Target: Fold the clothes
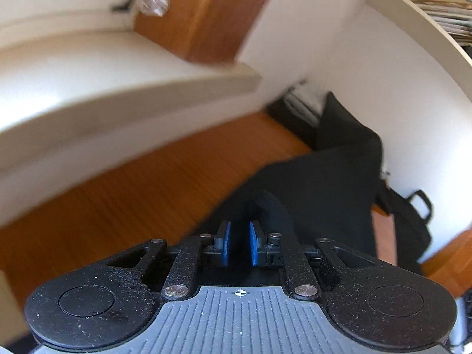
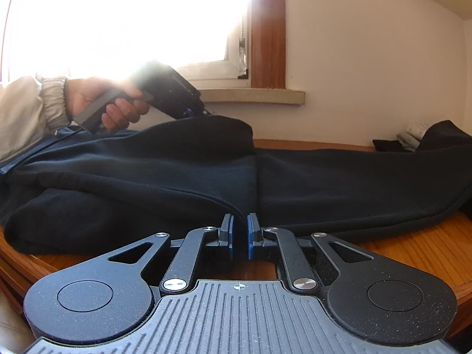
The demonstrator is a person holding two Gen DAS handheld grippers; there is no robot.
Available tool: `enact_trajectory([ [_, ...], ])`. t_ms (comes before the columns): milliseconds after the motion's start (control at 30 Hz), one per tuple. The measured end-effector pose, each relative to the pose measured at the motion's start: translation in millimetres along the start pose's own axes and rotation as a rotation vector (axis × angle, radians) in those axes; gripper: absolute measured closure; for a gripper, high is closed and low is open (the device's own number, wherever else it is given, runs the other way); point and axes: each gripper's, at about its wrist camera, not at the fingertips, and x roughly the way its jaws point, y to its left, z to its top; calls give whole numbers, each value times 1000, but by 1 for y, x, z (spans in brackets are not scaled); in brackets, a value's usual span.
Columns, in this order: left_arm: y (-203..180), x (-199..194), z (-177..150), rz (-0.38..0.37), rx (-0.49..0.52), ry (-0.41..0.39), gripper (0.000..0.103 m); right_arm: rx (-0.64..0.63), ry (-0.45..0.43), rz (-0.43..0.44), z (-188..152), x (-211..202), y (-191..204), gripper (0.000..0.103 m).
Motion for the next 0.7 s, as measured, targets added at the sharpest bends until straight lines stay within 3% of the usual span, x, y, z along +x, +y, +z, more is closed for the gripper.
enact_trajectory([
  [100,-3,8,-1,-19,-33,24,87,4,-3,0,0,0,1,93],
  [400,19,15,-10,-105,-365,-52,87,10,-10,-2,-3,-2,3,92],
  [700,21,21,-9,-96,-494,-100,83,4,-10,0,-3,-1,2,92],
])
